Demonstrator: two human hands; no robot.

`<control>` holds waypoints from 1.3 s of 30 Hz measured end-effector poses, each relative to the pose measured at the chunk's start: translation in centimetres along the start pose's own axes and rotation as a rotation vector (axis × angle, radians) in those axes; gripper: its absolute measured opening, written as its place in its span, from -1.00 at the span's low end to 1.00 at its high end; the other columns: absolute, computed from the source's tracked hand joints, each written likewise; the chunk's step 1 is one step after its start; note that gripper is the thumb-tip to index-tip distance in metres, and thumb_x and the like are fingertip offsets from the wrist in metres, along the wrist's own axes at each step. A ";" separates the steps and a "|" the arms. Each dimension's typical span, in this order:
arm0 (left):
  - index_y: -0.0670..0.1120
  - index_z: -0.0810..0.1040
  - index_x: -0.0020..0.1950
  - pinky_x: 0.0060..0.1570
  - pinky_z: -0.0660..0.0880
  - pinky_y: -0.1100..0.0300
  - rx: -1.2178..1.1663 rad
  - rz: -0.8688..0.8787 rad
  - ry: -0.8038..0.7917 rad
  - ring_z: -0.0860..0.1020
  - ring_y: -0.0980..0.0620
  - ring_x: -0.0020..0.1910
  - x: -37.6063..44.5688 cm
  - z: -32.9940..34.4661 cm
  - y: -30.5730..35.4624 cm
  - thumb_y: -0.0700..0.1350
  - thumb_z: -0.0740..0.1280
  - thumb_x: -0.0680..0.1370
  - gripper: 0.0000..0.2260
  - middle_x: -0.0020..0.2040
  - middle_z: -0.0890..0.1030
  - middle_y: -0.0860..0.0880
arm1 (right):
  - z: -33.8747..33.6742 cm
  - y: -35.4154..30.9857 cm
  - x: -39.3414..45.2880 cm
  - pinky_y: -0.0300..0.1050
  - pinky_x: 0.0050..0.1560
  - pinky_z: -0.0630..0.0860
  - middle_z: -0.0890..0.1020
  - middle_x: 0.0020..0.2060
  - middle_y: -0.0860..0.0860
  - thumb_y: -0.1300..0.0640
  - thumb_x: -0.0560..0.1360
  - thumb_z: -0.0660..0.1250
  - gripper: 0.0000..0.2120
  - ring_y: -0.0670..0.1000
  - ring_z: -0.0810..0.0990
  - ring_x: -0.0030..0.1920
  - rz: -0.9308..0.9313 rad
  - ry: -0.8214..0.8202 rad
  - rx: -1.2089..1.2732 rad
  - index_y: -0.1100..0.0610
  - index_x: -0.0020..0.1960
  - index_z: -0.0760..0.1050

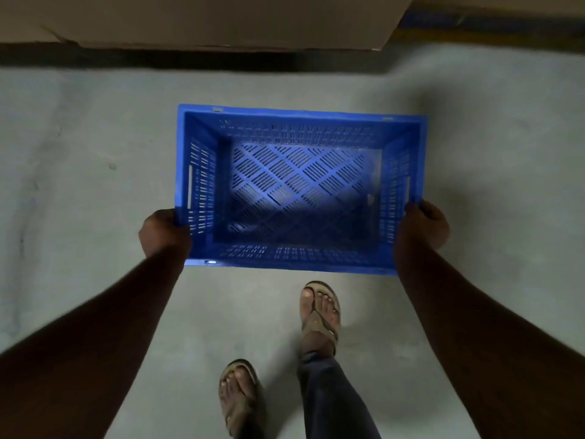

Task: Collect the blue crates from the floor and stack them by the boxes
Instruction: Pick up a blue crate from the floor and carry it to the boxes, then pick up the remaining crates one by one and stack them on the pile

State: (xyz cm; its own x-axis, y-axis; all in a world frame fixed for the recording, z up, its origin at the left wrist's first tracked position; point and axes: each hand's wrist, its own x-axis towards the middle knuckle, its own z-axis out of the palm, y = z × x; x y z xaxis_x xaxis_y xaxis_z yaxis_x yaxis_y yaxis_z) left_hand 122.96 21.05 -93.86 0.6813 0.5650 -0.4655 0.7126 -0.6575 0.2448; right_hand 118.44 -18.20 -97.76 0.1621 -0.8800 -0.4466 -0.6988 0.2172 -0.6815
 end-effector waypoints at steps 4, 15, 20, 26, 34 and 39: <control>-0.12 0.70 0.03 -0.12 0.38 0.15 -0.004 -0.013 0.059 0.59 -0.21 -0.12 0.5 1.5 0.1 -0.33 0.31 0.42 -0.72 -0.08 0.69 -0.20 | 1.5 0.5 1.1 -0.04 -0.13 0.65 0.66 -0.34 -0.15 0.12 0.33 0.43 -0.91 -0.08 0.64 -0.26 -0.057 -0.019 -0.021 -0.07 -0.24 0.65; -0.03 0.61 0.05 -0.07 0.56 0.00 0.019 0.073 0.074 0.61 -0.25 -0.07 0.7 1.8 -0.6 -0.26 0.24 0.45 -0.73 -0.07 0.69 -0.12 | -1.1 3.1 1.9 -0.04 0.18 0.50 0.67 0.12 0.17 0.07 0.51 0.34 -0.55 0.19 0.65 0.09 -0.387 -0.133 -0.448 0.09 0.39 0.56; -0.03 0.62 0.11 -0.04 0.57 -0.03 0.023 0.101 0.073 0.61 -0.28 -0.03 0.7 1.8 -0.7 -0.29 0.23 0.44 -0.67 -0.02 0.70 -0.15 | -0.5 2.9 1.4 -0.09 0.24 0.48 0.67 0.18 0.14 0.06 0.51 0.35 -0.56 0.15 0.65 0.16 -0.363 -0.103 -0.375 0.10 0.37 0.57; -0.10 0.53 0.36 0.30 0.51 -0.04 -0.042 0.119 -0.016 0.57 -0.23 0.27 0.1 0.7 -1.0 -0.21 0.34 0.50 -0.59 0.30 0.62 -0.15 | -1.7 1.4 0.3 0.01 0.36 0.36 0.56 0.34 0.17 0.01 0.45 0.36 -0.45 0.24 0.51 0.32 -0.505 -0.112 -0.588 0.16 0.41 0.51; -0.23 0.60 0.18 0.17 0.53 0.29 -0.555 0.557 -0.214 0.61 0.29 0.05 -17.4 -13.2 5.7 -0.39 0.24 0.56 -0.74 0.09 0.65 -0.02 | -15.8 -9.3 -18.2 0.00 0.13 0.57 0.62 0.12 0.01 0.31 0.53 0.34 -0.70 0.10 0.63 0.05 -0.854 -0.352 -0.118 0.11 0.23 0.57; -0.21 0.62 0.13 0.17 0.51 0.28 -0.595 0.781 -0.428 0.65 0.13 0.10 -34.1 -26.8 6.8 -0.32 0.29 0.62 -0.84 0.06 0.69 -0.04 | -34.6 -16.6 -32.2 -0.24 0.03 0.52 0.65 0.00 0.06 0.32 0.57 0.32 -0.79 -0.08 0.63 -0.05 -0.706 -0.364 0.083 0.12 0.14 0.60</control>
State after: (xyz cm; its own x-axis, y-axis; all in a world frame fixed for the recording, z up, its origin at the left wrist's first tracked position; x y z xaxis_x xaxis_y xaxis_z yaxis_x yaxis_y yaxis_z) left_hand 109.08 10.62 -53.50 0.9509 -0.2051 -0.2316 0.1504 -0.3478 0.9254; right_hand 100.70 -8.15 -52.01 0.7744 -0.6311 -0.0450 -0.2946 -0.2967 -0.9084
